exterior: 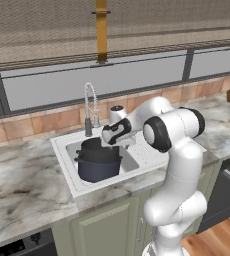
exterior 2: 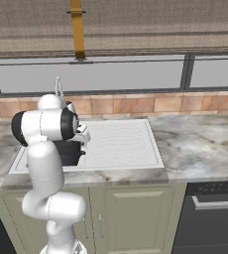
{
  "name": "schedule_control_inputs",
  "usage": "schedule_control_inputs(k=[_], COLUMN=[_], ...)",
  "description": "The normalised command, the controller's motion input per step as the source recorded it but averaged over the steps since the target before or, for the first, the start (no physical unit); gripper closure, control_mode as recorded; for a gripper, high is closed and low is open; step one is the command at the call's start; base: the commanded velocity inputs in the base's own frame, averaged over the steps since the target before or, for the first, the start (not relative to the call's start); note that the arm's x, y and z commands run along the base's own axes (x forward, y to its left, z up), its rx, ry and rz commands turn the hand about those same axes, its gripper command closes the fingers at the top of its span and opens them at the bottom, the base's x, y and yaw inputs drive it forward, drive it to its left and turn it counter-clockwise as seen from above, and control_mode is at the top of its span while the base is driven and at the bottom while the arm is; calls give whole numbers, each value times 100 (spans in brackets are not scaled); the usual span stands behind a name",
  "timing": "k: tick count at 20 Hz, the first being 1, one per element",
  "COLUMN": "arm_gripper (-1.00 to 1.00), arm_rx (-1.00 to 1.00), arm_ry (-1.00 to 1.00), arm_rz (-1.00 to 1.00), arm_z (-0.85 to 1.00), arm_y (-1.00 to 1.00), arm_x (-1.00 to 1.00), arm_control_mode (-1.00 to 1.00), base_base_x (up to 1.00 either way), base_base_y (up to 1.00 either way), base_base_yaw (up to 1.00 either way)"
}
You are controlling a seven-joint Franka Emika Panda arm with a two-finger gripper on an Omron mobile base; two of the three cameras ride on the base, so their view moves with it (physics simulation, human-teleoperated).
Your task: Pick the pot and pot and place them in the sink. Then turn on the water.
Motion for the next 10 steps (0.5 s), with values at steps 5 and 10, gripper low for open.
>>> schedule_control_inputs(k=[5, 10], arm_gripper=[-100, -100], arm_rx=[7, 9], arm_ry=[-12, -13], arm_rz=[0, 0], arm_z=[18, 33], arm_y=[-16, -46], arm_x=[-21, -12], arm_control_mode=[-100, -100], base_base_x=[0, 0], base_base_y=[0, 0], base_base_yaw=[0, 0])
